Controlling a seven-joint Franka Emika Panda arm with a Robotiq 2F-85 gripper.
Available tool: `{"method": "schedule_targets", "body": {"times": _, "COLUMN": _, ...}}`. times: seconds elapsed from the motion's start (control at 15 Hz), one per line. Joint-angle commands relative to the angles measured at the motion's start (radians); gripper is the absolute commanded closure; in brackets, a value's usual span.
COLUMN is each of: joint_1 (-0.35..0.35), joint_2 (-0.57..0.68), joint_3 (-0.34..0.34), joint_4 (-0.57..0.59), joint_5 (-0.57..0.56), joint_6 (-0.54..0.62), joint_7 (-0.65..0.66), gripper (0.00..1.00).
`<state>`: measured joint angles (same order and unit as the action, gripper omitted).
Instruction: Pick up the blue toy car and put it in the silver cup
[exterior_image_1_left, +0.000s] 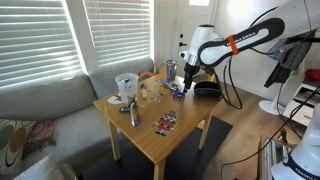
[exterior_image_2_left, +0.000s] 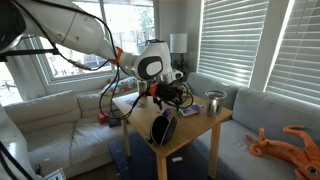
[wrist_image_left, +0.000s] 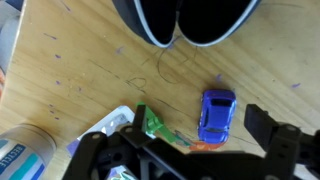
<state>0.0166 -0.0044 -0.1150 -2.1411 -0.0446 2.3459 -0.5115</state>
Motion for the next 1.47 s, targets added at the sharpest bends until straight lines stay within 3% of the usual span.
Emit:
{"method": "schedule_targets", "body": {"times": 0.0, "joint_1": -0.012, "joint_2": 0.057, "joint_3": 0.043, "joint_4": 0.040, "joint_5": 0.014, "joint_6": 0.015, "joint_7": 0.067, "gripper": 0.00}}
{"method": "schedule_targets", "body": {"times": 0.07, "joint_1": -0.012, "joint_2": 0.068, "joint_3": 0.051, "joint_4": 0.049, "joint_5": 0.022, "joint_6": 0.015, "joint_7": 0.074, "gripper": 0.06}}
{"method": "schedule_targets", "body": {"times": 0.13, "joint_1": -0.012, "joint_2": 0.080, "joint_3": 0.059, "joint_4": 0.062, "joint_5": 0.020, "joint_6": 0.009, "joint_7": 0.090, "gripper": 0.26}}
{"method": "schedule_targets", "body": {"times": 0.73, "joint_1": -0.019, "joint_2": 0.123, "joint_3": 0.088, "joint_4": 0.117, "joint_5": 0.030, "joint_6": -0.031, "joint_7": 0.162, "gripper": 0.89}}
{"method": "schedule_targets", "body": {"times": 0.87, "joint_1": -0.011, "joint_2": 0.073, "joint_3": 0.091, "joint_4": 0.115, "joint_5": -0.010, "joint_6": -0.008, "joint_7": 0.168, "gripper": 0.89}}
{"method": "schedule_targets", "body": {"times": 1.07, "joint_1": -0.009, "joint_2": -0.045, "joint_3": 0.083, "joint_4": 0.140, "joint_5": -0.183, "joint_6": -0.014, "joint_7": 0.160, "gripper": 0.89}}
{"method": "schedule_targets", "body": {"times": 1.4, "joint_1": -0.080, "joint_2": -0.155, "joint_3": 0.032, "joint_4": 0.247, "joint_5": -0.371, "joint_6": 0.025, "joint_7": 0.091, "gripper": 0.89}}
